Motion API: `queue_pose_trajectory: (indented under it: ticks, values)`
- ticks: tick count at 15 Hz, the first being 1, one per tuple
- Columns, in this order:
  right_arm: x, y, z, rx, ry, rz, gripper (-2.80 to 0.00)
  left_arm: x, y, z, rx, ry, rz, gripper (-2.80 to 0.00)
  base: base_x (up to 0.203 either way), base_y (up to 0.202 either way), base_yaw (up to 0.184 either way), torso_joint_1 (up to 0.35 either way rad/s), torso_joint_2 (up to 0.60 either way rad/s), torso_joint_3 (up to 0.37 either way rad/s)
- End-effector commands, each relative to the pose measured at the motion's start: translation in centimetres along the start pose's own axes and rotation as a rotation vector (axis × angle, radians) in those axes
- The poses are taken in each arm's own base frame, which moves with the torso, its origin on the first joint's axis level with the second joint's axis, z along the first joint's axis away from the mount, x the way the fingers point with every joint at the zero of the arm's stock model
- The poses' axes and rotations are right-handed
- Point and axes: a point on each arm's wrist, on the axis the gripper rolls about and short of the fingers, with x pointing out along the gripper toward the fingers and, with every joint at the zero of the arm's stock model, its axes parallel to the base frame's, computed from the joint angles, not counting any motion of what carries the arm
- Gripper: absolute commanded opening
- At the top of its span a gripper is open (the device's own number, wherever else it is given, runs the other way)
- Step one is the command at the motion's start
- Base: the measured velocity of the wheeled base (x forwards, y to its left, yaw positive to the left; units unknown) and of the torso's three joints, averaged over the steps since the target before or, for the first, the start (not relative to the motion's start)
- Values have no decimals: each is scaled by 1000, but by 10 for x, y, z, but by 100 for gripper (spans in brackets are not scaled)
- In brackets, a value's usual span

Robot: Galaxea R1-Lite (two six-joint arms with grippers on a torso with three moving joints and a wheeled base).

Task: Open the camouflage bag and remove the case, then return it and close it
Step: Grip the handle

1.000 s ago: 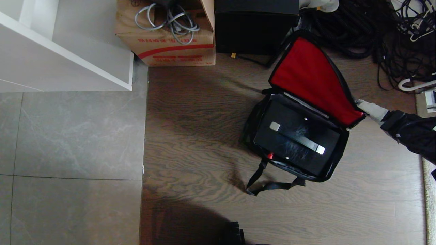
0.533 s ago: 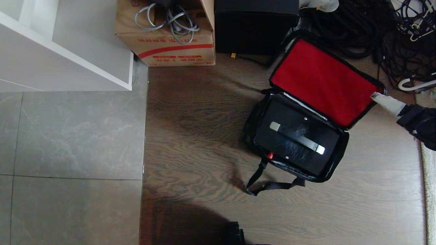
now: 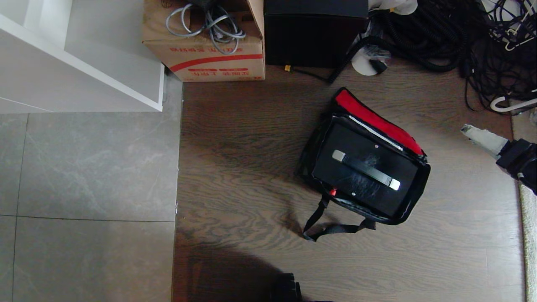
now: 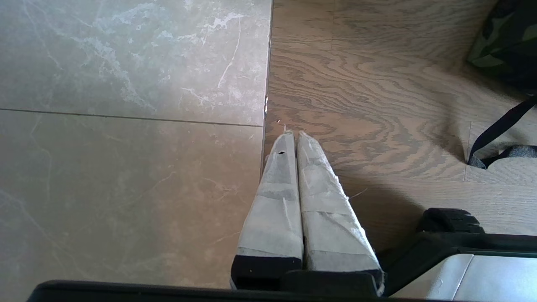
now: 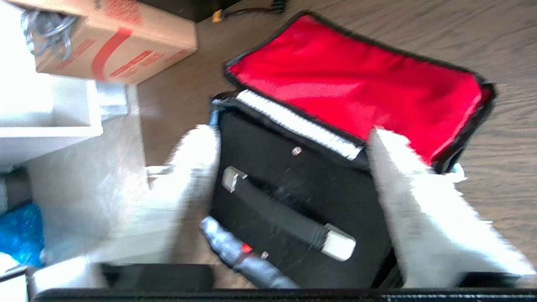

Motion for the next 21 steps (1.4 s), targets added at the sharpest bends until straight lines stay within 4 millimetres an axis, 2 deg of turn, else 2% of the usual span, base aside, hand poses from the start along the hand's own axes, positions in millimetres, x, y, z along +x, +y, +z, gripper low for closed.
queue_pose_trajectory:
  ticks: [1,5,7,11,13,16,18,21]
  values:
    - [-7,8,0,-5,3,17,-280,0,0,0,-1,1,0,-280,0,0,0,0,0,0]
    - [-27,29,-8,53,75,-1,-280,0,0,0,-1,1,0,-280,0,0,0,0,0,0]
    - [-44,46,-15,103,164,-34,-280,0,0,0,-1,1,0,-280,0,0,0,0,0,0]
    - [-88,77,-40,29,377,-115,-280,0,0,0,-1,1,0,-280,0,0,0,0,0,0]
    - [-110,100,-48,5,437,-145,-280,0,0,0,-1,1,0,-280,0,0,0,0,0,0]
    - [-149,136,-56,-102,424,-145,-280,0,0,0,-1,1,0,-280,0,0,0,0,0,0]
    - [-177,143,-68,-197,384,-209,-280,0,0,0,-1,1,0,-280,0,0,0,0,0,0]
    - [-209,142,-84,-341,288,-309,-280,0,0,0,0,1,0,-280,0,0,0,0,0,0]
